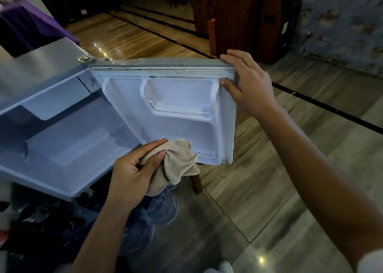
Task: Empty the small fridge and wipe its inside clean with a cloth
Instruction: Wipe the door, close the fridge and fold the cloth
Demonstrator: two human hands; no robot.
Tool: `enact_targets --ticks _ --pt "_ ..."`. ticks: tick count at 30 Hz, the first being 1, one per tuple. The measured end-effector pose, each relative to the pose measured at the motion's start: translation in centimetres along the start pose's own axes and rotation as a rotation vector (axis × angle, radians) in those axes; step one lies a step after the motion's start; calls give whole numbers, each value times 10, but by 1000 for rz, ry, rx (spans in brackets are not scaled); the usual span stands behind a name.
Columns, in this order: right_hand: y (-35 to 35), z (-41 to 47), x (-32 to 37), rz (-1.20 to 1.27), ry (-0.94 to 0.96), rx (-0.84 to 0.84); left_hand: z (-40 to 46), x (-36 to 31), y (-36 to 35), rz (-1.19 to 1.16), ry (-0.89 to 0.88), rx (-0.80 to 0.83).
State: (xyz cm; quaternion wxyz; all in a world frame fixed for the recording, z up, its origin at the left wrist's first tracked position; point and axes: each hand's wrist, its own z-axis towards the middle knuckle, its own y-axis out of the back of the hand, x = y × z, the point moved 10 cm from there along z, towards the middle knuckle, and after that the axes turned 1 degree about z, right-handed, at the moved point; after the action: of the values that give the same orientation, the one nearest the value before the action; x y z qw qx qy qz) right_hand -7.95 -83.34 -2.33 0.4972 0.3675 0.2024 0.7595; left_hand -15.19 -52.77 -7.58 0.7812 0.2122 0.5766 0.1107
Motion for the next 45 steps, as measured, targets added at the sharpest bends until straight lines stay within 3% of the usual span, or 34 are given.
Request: enact_targets --ticks 10,24,45 --pt "22 -54 76 -10 -5 -22 -35 12 56 -41 -50 -22" --pt "19 -116 202 -87 -86 -80 -140 90 188 -90 54 -152" --pt "-63 -132 409 191 228 4 -213 126 331 -33 24 -393"
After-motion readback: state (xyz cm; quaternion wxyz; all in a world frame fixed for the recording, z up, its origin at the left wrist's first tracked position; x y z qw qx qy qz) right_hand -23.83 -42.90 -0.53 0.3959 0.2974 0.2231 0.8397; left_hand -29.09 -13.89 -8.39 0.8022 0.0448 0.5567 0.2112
